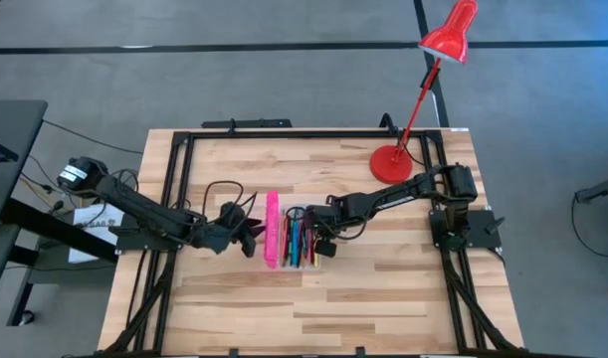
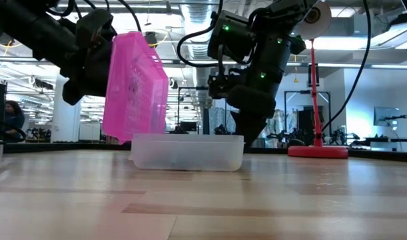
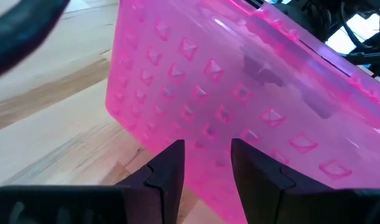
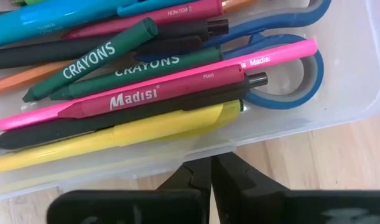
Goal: Pick & place school supplies into a supply box
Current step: Close the pink supply box
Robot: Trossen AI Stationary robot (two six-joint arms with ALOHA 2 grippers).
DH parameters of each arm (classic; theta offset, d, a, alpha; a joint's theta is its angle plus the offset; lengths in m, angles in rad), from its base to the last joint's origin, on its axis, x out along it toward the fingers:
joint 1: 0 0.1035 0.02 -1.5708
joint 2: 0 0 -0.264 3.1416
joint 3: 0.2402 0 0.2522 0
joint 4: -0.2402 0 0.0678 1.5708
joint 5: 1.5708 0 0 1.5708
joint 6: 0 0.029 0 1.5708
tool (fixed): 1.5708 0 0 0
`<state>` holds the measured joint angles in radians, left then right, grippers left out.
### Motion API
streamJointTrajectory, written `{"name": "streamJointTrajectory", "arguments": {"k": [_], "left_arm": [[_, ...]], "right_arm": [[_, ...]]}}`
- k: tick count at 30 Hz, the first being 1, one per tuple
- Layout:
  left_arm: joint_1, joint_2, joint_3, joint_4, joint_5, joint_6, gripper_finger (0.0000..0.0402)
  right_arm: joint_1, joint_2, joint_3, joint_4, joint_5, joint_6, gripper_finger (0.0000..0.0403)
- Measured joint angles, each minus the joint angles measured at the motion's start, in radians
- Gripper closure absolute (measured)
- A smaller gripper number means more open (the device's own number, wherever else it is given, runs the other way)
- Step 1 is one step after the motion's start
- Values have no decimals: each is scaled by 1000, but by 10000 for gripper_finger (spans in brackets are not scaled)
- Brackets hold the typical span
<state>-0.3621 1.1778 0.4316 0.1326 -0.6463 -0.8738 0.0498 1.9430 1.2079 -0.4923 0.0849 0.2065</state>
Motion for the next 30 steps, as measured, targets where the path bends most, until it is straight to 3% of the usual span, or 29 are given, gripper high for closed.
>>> {"name": "streamJointTrajectory", "arguments": {"k": [30], "left_arm": [[30, 0, 0, 66, 13, 44, 276]], "right_arm": [[-45, 0, 0, 8, 0, -21, 403]]}}
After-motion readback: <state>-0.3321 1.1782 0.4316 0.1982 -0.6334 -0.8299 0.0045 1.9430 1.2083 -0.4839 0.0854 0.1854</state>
